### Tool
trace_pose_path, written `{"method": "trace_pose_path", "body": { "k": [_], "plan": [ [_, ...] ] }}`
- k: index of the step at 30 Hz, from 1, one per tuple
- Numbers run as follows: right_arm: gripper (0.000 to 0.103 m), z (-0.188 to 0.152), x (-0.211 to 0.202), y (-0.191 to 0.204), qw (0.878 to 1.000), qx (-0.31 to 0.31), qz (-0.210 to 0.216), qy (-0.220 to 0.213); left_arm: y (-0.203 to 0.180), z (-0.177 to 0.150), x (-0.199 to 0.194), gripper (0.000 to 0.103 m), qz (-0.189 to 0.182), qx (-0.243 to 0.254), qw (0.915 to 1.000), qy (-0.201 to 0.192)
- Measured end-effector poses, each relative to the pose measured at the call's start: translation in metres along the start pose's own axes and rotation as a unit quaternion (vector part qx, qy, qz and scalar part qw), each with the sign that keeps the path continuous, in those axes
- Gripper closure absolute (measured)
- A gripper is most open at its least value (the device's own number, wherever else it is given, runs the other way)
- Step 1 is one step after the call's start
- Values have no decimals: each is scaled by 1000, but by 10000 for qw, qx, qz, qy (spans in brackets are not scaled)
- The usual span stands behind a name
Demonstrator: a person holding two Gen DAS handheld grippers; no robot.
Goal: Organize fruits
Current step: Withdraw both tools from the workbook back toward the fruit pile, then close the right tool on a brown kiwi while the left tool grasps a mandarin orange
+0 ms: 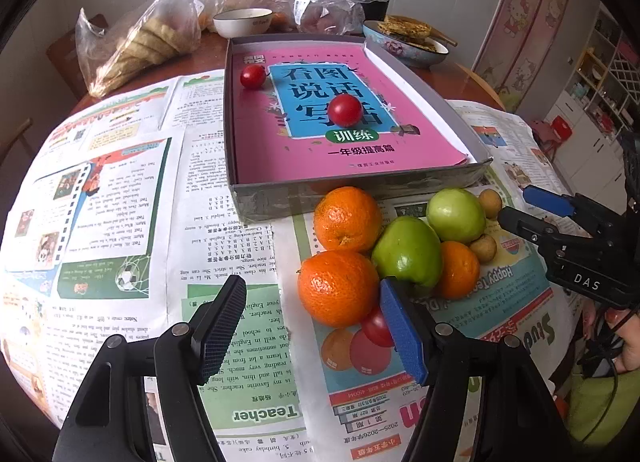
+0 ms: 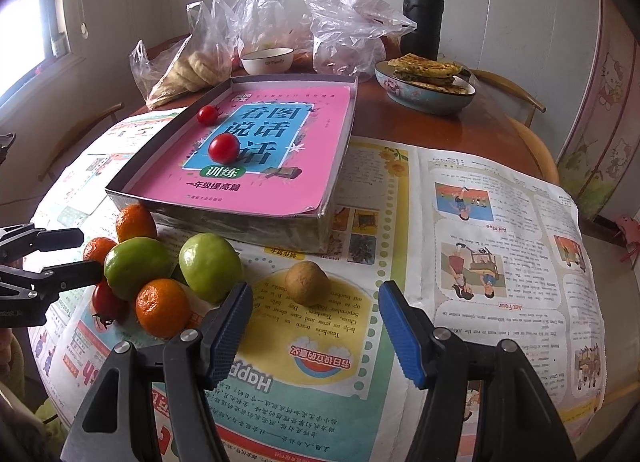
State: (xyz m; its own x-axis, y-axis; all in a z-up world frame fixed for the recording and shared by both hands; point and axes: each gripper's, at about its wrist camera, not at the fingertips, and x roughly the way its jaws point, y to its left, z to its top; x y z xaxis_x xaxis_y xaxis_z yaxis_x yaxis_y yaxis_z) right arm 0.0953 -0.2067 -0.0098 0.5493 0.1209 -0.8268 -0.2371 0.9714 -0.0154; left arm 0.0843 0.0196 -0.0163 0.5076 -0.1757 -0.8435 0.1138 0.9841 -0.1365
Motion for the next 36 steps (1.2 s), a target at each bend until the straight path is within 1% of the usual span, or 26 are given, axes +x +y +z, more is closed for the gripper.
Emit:
{"method": "trace_pose_path", "body": {
  "k": [4,9,10,11,15,16,18,20,25,30,32,34,36],
  "plan": [
    [38,0,5,-1,10000,-9,3,35,3,1,4,35,-158,-100,9998,-1],
    [38,2,11,-1,10000,-76,2,41,0,1,5,45,-238,-44,9997,-19],
    [39,2,12,-1,9999,-97,2,42,1,1,5,45,-262,-50,9996,-11],
    [43,2,14,-1,9999,-103,-7,51,1,1,6,46,-293,-59,9996,-2],
    [51,3,21,-3,9999,-84,26,114,1,1,8,51,-394,-97,9992,15],
    [56,3,23,-3,9998,-104,43,136,1,1,8,52,-405,-89,9991,15],
    [59,3,25,-2,9997,-147,91,147,1,1,9,54,-430,-90,9990,19],
    [64,3,28,-1,9997,-160,99,164,1,1,9,54,-449,-95,9989,24],
    [65,2,31,2,9994,-184,236,173,0,1,11,56,-457,-69,9989,50],
    [65,3,33,2,9994,-168,277,131,4,3,16,56,-558,-183,9981,158],
    [68,2,32,2,9993,-157,312,111,4,3,18,58,-613,-201,9978,170],
    [72,2,31,1,9992,-149,366,92,4,3,18,59,-634,-216,9976,168],
    [72,3,30,-1,9991,-108,406,58,4,3,18,59,-651,-244,9974,167]
  ]
}}
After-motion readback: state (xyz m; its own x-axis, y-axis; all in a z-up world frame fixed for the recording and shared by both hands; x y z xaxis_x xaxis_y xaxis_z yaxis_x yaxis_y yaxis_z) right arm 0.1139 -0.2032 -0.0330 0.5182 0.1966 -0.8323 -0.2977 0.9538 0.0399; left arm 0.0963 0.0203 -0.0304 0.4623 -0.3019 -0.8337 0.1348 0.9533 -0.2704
